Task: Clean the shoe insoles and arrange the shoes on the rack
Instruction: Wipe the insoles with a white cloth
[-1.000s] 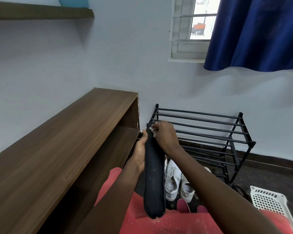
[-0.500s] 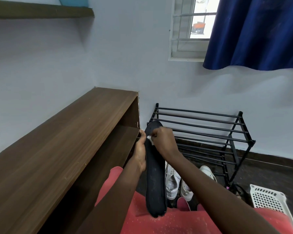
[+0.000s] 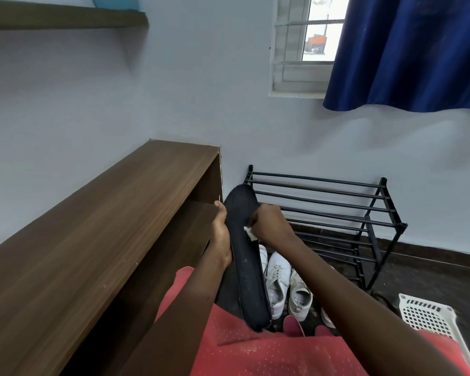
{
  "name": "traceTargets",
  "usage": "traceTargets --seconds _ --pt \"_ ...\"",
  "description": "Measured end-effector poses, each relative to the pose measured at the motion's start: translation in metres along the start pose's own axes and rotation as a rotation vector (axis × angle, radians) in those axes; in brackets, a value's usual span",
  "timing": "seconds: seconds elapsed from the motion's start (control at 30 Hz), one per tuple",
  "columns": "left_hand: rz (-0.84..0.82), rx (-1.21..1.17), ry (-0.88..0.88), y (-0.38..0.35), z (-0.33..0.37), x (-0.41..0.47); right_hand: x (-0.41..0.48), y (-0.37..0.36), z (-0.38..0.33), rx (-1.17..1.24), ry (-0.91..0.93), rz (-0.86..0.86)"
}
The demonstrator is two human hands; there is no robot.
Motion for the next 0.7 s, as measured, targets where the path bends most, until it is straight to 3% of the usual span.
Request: traceTargets --seconds 0.13,0.27,0.4,0.6,0.7 --pt "0.017 -0.034 0.029 0.000 -0.007 -0.003 -0.002 0.003 0.001 0.033 -0.001 0.030" --pt "-0.075 -0.057 0.075 -0.011 -0.013 -0.010 0.003 0.022 -0.009 0.136 0.114 0.293" --pt "-0.103 -0.024 0.106 -0.015 -0.017 -0.012 0.012 0.030 -0.016 0.180 0.165 0.414" --pt "-0.010 -0.023 -0.010 -0.013 -0.007 -0.013 -0.003 0.006 -0.038 0.149 0.422 0.172" --pt "-0.056 -0.008 0.012 -0.014 -0.008 -0.012 0.004 0.006 -0.031 0.087 0.412 0.198"
Point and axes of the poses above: each hand's wrist, its own x-axis towards the middle knuckle, its own y-axis out of the back of the hand, z = x × y, the point moved 5 cm from there along x, towards the middle knuckle, and after that the axes turned 11 degrees about x, right-handed, at the moved point
